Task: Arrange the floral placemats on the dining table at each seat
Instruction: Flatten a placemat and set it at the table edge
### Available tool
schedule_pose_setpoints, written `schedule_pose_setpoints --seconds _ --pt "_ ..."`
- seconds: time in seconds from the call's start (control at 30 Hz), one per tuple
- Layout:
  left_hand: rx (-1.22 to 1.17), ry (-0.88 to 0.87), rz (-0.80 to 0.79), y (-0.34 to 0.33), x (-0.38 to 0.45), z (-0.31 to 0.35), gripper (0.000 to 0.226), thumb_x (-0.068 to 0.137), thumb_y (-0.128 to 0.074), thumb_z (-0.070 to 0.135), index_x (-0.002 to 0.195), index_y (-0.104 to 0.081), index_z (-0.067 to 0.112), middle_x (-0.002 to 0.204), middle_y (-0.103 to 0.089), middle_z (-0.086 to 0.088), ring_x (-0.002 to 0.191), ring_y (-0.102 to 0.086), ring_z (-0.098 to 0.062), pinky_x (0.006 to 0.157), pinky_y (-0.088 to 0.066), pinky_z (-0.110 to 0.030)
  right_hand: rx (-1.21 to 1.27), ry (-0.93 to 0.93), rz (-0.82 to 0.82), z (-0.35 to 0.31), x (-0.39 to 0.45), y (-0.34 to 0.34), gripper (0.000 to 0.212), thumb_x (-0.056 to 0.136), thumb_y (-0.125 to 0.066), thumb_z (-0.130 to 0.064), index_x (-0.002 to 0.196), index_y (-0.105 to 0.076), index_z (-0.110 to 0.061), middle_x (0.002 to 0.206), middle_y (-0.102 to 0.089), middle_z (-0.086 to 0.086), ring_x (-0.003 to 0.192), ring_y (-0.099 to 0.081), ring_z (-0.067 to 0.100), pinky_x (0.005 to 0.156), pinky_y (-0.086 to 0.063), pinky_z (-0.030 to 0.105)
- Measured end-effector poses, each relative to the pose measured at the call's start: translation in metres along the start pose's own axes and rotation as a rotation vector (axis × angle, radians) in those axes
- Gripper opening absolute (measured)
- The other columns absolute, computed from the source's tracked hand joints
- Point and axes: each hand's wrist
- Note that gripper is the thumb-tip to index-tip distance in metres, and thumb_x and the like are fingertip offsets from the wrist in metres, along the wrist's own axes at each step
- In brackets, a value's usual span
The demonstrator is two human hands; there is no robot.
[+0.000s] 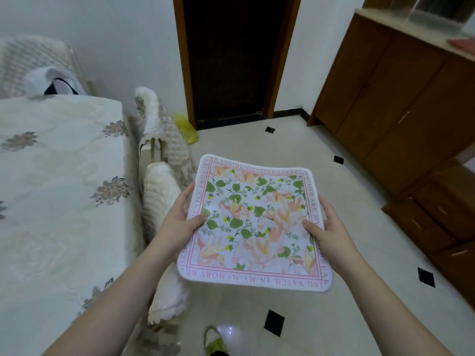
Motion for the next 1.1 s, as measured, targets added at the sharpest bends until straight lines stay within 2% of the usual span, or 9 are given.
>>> schedule_pose_setpoints --seconds 0.1,0.17,0.3,0.47,0.6,0.67,0.8,0.97,1.1 --pt "-0.002 0.01 0.032 0.022 0.018 0.008 0.072 0.096 -0.061 0.0 0.148 -0.036 0.043 0.115 -0.074 -0.008 0.095 -0.074 -0.035 0.077 -0.06 -0.054 -0.006 -0.013 -0.03 -0.008 0.029 -0.021 0.064 0.096 -0.06 -0.008 0.143 -0.035 -0.045 0.117 -0.071 0.002 0.096 -0.072 0.031 0.082 -0.056 0.059" --pt "-0.021 0.014 0.073 0.034 0.026 0.012 0.07 0.096 -0.06 -0.001 0.144 -0.038 0.045 0.11 -0.076 -0.007 0.093 -0.074 -0.034 0.072 -0.062 -0.051 0.003 -0.029 -0.046 -0.015 0.045 -0.036 0.067 0.096 -0.059 -0.007 0.146 -0.033 -0.042 0.117 -0.071 0.004 0.095 -0.073 0.031 0.079 -0.057 0.059" --pt "-0.052 0.025 0.131 0.061 0.035 0.014 0.072 0.096 -0.06 -0.002 0.147 -0.035 0.042 0.111 -0.075 -0.009 0.093 -0.074 -0.036 0.073 -0.061 -0.052 0.004 -0.033 -0.111 -0.025 0.071 -0.067 0.064 0.096 -0.058 -0.004 0.143 -0.037 -0.043 0.117 -0.071 0.005 0.094 -0.072 0.033 0.077 -0.057 0.06" --pt "-0.063 -0.001 0.266 0.096 0.032 0.009 0.074 0.094 -0.063 -0.001 0.15 -0.033 0.037 0.12 -0.072 -0.004 0.096 -0.075 -0.028 0.069 -0.062 -0.042 -0.041 -0.026 -0.234 -0.038 0.105 -0.108 0.064 0.096 -0.058 -0.004 0.142 -0.038 -0.044 0.116 -0.071 0.004 0.096 -0.072 0.034 0.08 -0.056 0.061" --pt "-0.043 0.044 0.371 0.121 0.023 0.005 0.072 0.095 -0.065 0.008 0.143 -0.035 0.051 0.118 -0.073 -0.003 0.092 -0.075 -0.032 0.078 -0.06 -0.055 -0.094 -0.014 -0.351 -0.045 0.132 -0.144 0.065 0.096 -0.059 -0.007 0.142 -0.036 -0.046 0.111 -0.073 0.004 0.092 -0.073 0.033 0.077 -0.057 0.059" --pt "-0.056 0.072 0.434 0.132 0.019 0.003 0.072 0.096 -0.064 0.009 0.144 -0.034 0.052 0.113 -0.075 -0.003 0.089 -0.075 -0.035 0.078 -0.059 -0.058 -0.102 0.002 -0.416 -0.048 0.144 -0.162 0.063 0.096 -0.059 -0.006 0.138 -0.04 -0.049 0.112 -0.073 0.005 0.092 -0.073 0.033 0.077 -0.057 0.059" --pt "-0.089 0.081 0.57 0.146 0.013 0.004 0.073 0.096 -0.064 0.009 0.147 -0.031 0.051 0.112 -0.075 -0.005 0.086 -0.075 -0.036 0.075 -0.06 -0.058 -0.129 0.023 -0.566 -0.057 0.173 -0.197 0.061 0.096 -0.059 -0.007 0.116 -0.048 -0.064 0.113 -0.072 0.003 0.092 -0.073 0.031 0.072 -0.059 0.055" --pt "-0.103 0.103 0.751 0.149 0.013 0.014 0.073 0.097 -0.064 0.012 0.148 -0.03 0.051 0.109 -0.076 -0.004 0.084 -0.076 -0.034 0.072 -0.061 -0.055 -0.161 0.032 -0.725 -0.062 0.222 -0.239 0.064 0.095 -0.062 -0.01 0.14 -0.039 -0.049 0.119 -0.07 0.001 0.096 -0.072 0.031 0.077 -0.057 0.058" --pt "-0.137 0.093 0.874 0.152 0.013 0.024 0.073 0.097 -0.064 0.011 0.148 -0.03 0.05 0.108 -0.076 -0.003 0.084 -0.076 -0.034 0.068 -0.062 -0.051 -0.182 0.076 -0.844 -0.071 0.25 -0.271 0.064 0.095 -0.061 -0.008 0.14 -0.04 -0.049 0.117 -0.071 0.001 0.097 -0.072 0.027 0.08 -0.058 0.056"
Point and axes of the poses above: each hand's wrist, its own x-axis towards the middle knuckle, its own y-axis out of the back of the hand, z = x × y
